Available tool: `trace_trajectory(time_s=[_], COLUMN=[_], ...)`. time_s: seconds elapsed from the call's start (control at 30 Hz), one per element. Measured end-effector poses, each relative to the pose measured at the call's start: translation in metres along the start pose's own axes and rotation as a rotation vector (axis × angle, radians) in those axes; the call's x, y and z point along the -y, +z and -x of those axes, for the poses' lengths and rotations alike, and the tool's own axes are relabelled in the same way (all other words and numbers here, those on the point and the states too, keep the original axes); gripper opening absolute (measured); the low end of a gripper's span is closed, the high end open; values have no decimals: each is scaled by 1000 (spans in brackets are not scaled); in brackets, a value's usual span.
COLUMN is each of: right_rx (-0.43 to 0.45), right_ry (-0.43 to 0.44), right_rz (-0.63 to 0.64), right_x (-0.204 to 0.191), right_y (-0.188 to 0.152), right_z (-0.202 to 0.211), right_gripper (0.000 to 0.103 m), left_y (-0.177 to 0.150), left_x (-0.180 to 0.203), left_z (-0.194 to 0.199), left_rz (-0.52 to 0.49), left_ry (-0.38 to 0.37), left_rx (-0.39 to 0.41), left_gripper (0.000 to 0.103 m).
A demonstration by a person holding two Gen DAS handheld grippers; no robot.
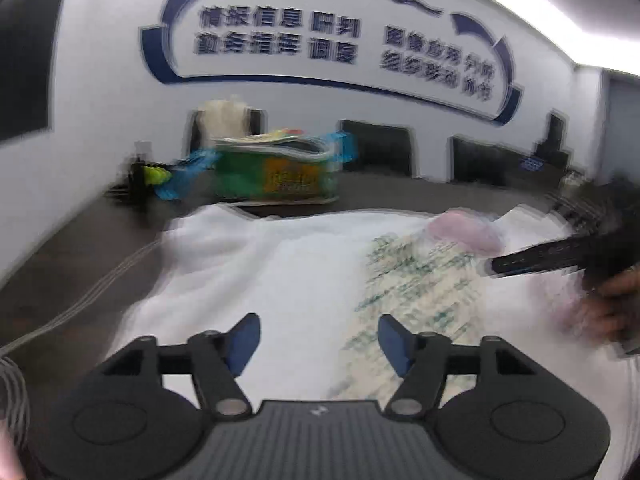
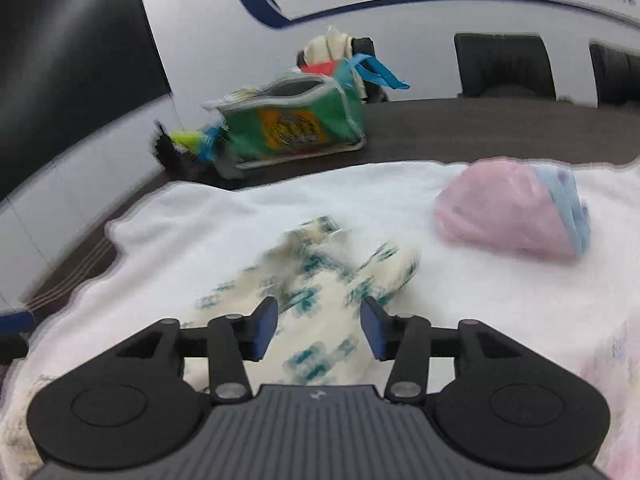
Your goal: Fold clothes
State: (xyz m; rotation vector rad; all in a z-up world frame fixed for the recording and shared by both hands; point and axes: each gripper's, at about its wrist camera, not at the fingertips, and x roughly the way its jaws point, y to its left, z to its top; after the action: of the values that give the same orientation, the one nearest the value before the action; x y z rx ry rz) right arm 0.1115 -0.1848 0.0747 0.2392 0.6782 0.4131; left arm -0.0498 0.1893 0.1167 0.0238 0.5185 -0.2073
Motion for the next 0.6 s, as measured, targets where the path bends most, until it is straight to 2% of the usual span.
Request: trace_trajectory(time_s=[0.07, 0.1, 0.2, 0.37, 0.43, 0.47, 0.53, 0.57, 0.6], right_rx=[-49, -81, -177, -277, -274, -270, -261, -258, -254], right_ry=[111, 156, 256, 366, 406, 417, 427, 422, 417], right_rz=[-25, -33, -81, -216, -249, -263, -276, -271, -266], right_x=[-18, -29, -57, -85, -91, -94, -102, -107, -111], right_y=[-24, -41, -91, -146, -157, -160, -165, -167, -168], right_z=[16, 21, 22, 14, 14, 12, 7, 3, -2], right_gripper=[47, 47, 47, 47, 47, 47, 43, 30, 13], left_y=[-23, -33, -45, -50, -60, -63, -69, -70, -70], left_x=[-18, -25, -35, -37, -34, -32, -28, -25, -22], left_z=[3, 1, -5, -24, -27, -28, -29, -23, -17], left_rz=[-8, 5, 29, 38, 32, 34, 56, 77, 98], left_ry=[55, 43, -58, -120, -121, -121, -102, -108, -113], left_rx=[-51, -74, -70, -121, -165, -181, -165, -158, -152], left_gripper=[64, 64, 64, 63, 42, 28, 15, 5, 1])
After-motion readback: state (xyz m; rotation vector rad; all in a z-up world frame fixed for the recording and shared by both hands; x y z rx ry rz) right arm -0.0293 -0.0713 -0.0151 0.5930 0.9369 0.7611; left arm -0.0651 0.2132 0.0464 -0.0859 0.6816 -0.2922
